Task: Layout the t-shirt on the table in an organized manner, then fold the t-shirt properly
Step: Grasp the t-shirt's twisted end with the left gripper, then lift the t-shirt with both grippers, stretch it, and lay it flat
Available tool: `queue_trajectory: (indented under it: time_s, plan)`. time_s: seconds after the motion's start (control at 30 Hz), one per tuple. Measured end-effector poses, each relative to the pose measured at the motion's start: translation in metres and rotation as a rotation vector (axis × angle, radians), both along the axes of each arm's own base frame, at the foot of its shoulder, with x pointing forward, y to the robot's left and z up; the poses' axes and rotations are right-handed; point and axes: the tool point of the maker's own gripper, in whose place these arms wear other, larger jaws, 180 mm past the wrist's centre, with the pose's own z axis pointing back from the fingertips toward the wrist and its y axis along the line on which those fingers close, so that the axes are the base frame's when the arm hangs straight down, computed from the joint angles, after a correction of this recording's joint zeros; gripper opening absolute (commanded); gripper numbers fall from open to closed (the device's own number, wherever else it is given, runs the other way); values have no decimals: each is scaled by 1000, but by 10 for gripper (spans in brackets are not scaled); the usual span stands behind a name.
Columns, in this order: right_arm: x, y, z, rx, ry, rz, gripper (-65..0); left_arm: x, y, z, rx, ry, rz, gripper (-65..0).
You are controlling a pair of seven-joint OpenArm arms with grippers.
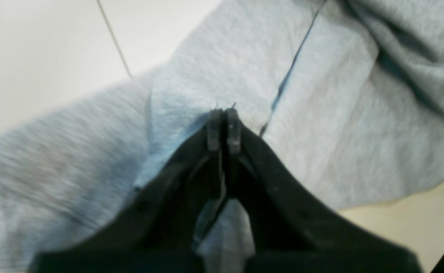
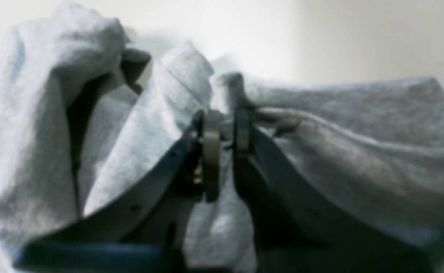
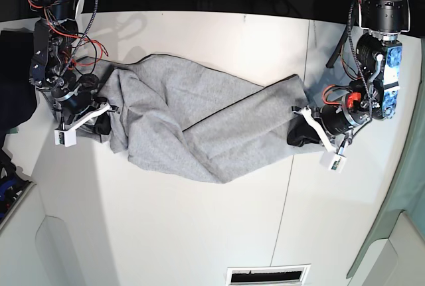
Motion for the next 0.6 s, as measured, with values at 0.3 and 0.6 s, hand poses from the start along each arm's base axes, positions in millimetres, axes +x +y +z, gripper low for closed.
queue_trajectory:
  time_s: [0.3, 0.6]
  plan:
    - [2, 4, 14, 37, -35, 18, -650, 3, 16, 25, -5, -48, -20, -650]
    - [16, 7, 69, 23, -115, 70, -650, -4, 34, 41, -17, -60, -14, -650]
